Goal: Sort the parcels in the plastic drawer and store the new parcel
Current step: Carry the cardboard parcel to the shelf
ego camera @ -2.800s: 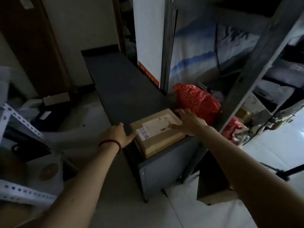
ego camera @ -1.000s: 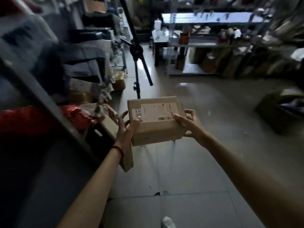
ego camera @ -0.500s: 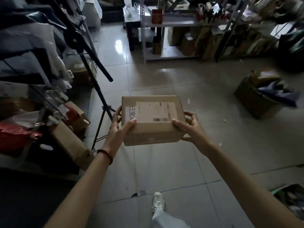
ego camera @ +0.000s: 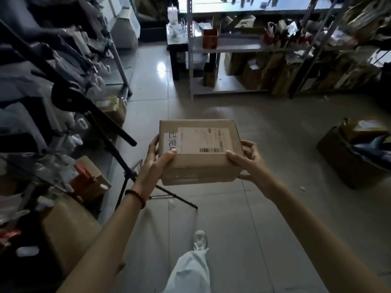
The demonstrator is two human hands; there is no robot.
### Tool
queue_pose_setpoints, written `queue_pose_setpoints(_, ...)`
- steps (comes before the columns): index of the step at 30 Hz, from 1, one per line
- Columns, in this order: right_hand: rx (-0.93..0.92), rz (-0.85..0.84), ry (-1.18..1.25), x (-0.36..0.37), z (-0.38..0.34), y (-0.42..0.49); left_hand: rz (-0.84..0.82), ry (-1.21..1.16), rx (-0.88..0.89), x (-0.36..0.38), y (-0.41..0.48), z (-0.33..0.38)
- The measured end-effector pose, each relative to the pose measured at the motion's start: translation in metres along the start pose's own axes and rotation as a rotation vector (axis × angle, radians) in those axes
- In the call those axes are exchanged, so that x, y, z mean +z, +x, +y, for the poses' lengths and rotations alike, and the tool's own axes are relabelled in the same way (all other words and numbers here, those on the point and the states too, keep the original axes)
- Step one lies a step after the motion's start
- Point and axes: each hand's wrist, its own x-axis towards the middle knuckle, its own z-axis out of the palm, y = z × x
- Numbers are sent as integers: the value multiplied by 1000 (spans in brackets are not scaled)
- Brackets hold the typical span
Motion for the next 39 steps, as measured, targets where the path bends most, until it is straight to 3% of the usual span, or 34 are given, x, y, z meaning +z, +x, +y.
queue_pose_setpoints(7,10,49,6,-11,-47,106,-13,3,53,22,107,27)
queue_pose_setpoints(19,58,-63,-22,-56,-91,306,69,37,13,48,293,56)
queue_pose_setpoints(28,3,-283,-55,-75,-164,495,274,23,26,66,432,98)
queue_pose_setpoints(39,-81,-450,-215,10,-236,678,552,78,70,1,577,137)
